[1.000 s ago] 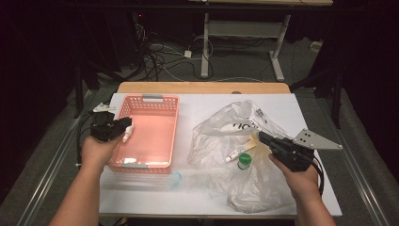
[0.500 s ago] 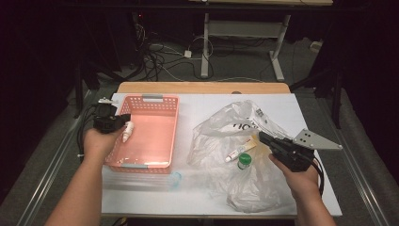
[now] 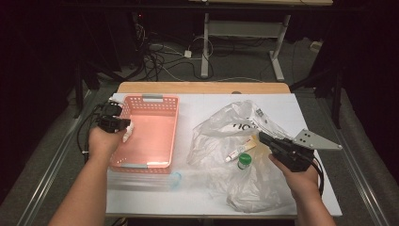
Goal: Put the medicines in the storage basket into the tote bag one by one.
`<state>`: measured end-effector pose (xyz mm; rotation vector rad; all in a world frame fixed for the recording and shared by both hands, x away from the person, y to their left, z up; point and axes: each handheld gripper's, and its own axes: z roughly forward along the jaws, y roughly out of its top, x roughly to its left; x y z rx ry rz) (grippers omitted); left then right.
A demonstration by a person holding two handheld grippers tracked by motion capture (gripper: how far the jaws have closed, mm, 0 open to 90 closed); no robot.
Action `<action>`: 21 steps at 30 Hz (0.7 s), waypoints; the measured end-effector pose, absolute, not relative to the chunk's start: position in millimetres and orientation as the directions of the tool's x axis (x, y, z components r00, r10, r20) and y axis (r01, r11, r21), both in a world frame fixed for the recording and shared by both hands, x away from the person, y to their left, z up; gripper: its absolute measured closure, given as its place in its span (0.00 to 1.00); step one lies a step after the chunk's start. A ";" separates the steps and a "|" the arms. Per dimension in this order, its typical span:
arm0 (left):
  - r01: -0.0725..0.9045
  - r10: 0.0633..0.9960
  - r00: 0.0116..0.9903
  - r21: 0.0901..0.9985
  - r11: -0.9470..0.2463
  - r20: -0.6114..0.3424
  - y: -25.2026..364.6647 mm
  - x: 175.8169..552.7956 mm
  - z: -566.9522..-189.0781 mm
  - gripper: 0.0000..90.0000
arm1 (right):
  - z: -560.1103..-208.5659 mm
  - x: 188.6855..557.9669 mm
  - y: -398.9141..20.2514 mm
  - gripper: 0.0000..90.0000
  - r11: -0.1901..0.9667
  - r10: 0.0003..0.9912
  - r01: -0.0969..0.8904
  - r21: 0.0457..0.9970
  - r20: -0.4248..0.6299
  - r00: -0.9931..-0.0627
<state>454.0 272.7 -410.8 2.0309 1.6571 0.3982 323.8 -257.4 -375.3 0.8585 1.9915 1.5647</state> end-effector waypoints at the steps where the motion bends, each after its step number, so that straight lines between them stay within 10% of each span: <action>1: 0.838 0.974 0.215 0.526 -0.148 -0.068 272.1 455.4 -411.5 0.98 | -375.3 323.8 -257.5 1.00 0.157 0.716 0.189 0.969 0.020 -0.698; 21: 0.894 0.972 0.174 0.389 -0.224 0.159 254.2 468.4 -423.9 0.98 | -376.6 324.3 -256.5 1.00 0.163 0.711 0.188 0.969 0.017 -0.703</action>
